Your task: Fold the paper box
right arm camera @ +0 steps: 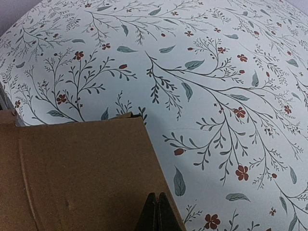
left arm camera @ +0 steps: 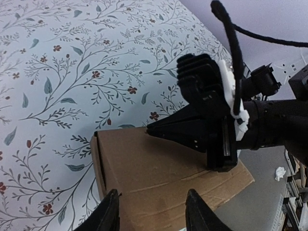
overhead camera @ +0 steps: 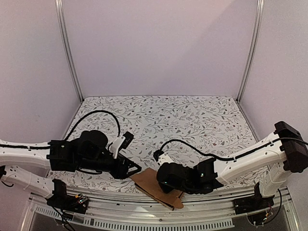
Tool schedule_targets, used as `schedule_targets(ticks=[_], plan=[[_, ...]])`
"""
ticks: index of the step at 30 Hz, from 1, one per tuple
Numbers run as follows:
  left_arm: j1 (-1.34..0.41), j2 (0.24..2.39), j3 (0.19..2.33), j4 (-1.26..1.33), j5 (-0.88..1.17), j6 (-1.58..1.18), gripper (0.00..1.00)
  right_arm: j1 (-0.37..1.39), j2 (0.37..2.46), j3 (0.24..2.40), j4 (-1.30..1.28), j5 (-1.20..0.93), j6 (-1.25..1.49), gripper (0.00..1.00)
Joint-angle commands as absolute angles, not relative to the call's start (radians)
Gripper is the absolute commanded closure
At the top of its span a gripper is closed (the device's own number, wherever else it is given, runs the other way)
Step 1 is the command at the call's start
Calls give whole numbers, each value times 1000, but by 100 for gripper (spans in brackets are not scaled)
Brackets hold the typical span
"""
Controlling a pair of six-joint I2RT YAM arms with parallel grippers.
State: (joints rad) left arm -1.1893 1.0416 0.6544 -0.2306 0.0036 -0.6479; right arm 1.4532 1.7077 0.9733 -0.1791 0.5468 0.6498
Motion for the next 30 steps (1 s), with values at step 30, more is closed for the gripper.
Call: schedule_targets(ticks=[30], plan=[[-1166, 1456, 688, -93, 414, -851, 58, 1466, 1704, 924, -240, 581, 641, 100]])
